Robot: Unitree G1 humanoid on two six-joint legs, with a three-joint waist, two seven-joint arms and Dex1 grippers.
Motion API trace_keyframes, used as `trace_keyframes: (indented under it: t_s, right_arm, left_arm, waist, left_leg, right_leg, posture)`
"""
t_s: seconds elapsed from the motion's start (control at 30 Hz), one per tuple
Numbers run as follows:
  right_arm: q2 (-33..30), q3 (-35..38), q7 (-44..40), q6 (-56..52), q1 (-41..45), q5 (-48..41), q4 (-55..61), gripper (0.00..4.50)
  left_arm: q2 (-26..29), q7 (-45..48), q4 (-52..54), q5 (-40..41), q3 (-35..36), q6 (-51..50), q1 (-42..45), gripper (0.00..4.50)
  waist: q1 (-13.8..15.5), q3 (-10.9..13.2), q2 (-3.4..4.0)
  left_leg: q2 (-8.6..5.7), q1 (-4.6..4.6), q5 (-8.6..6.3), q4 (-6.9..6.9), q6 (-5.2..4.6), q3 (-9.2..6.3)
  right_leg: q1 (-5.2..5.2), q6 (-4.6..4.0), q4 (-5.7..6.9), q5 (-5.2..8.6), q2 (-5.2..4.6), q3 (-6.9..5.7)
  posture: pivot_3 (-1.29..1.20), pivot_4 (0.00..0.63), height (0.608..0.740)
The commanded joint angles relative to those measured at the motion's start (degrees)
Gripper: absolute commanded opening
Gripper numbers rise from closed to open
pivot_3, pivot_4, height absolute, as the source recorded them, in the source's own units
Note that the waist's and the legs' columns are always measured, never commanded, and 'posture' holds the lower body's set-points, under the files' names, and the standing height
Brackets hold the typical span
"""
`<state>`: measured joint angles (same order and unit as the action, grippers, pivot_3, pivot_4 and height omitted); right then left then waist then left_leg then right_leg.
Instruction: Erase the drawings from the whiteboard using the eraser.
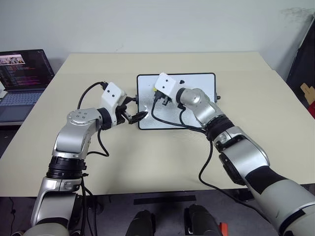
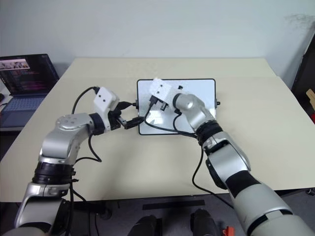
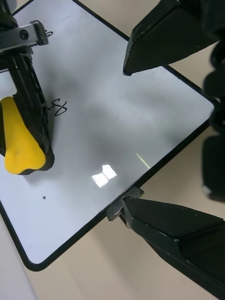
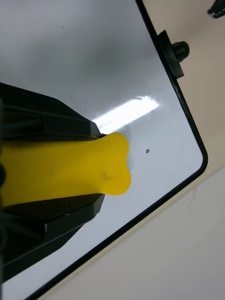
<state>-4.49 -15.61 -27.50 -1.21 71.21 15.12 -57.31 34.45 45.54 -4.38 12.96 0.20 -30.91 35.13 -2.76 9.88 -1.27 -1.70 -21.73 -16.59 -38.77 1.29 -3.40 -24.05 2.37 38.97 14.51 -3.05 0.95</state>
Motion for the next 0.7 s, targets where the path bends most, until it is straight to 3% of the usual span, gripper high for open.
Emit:
trace_keyframes:
  t_s: [0.03, 0.57, 0.7]
  right_arm:
    - [0.32, 1.35, -5.58, -3.56, -1.1, -3.19, 5.62, 1.17]
    - [0.1, 1.31, 7.78, 0.41, 1.15, 0.59, 3.1, 1.17]
    - [1.31, -0.44, 6.67, 0.85, 0.56, 1.69, 0.93, 1.17]
  left_arm:
    - [0.04, -0.21, 2.77, 0.49, 0.2, 0.11, 0.33, 4.5]
    - [0.23, -0.15, 3.91, 0.56, 0.42, -0.45, -0.71, 4.5]
    - [0.15, -0.15, 3.98, 0.46, 0.27, -0.4, -0.69, 4.5]
  waist:
    - [-0.21, 0.0, 0.0]
    - [-0.53, 0.04, 0.01]
    - [-0.53, 0.04, 0.01]
  left_leg:
    - [0.01, -0.01, 0.0, 0.0, 0.0, 0.0]
    - [0.05, -0.17, 0.0, 0.07, 0.01, 0.03]
    - [0.05, -0.16, 0.0, 0.07, 0.01, 0.03]
  right_leg:
    - [0.0, 0.0, -0.02, 0.0, 0.0, 0.0]
    - [-0.17, 0.0, -0.18, 0.01, 0.0, 0.04]
    - [-0.16, 0.0, -0.18, 0.01, 0.0, 0.04]
  posture:
    - [0.0, 0.15, 0.74]
    - [0.0, 0.15, 0.74]
    - [0.0, 0.15, 0.74]
